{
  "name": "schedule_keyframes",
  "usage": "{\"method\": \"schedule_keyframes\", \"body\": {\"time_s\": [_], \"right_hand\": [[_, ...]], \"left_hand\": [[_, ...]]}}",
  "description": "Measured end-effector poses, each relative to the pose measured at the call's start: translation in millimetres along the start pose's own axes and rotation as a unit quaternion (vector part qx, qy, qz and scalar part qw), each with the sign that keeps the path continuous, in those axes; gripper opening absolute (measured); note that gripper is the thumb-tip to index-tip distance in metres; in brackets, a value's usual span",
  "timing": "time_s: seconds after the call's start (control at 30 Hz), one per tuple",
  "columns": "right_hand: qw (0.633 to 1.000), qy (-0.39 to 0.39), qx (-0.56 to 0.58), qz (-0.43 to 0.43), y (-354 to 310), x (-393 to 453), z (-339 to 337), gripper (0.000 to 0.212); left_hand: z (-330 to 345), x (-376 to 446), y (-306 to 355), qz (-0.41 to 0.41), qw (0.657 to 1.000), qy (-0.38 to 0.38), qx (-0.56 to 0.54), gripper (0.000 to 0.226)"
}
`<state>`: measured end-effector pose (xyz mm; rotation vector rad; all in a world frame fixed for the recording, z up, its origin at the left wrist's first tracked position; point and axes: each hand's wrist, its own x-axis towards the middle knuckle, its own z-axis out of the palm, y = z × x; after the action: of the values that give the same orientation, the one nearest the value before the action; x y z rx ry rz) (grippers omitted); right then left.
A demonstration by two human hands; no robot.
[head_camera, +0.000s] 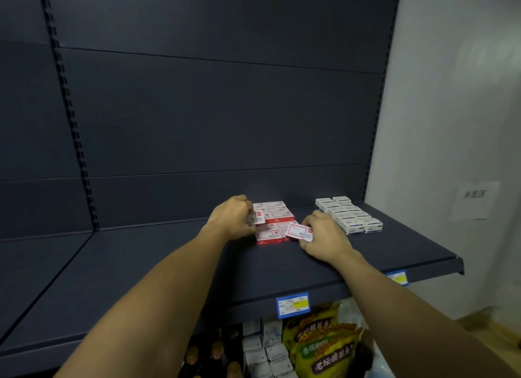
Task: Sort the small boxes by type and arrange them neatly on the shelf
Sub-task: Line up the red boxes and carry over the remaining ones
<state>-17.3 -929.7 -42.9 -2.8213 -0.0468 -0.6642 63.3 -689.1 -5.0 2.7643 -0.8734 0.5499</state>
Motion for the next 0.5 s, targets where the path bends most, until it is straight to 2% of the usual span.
{"method": "schedule_keyframes", "body": {"time_s": [0.5], "right_hand": [[0.999,0.023,0.030,-0.029,39,87,16,0.036]], "left_hand": [[23,85,3,-0.012,1.000,0.011,-0.006,0.037]]}}
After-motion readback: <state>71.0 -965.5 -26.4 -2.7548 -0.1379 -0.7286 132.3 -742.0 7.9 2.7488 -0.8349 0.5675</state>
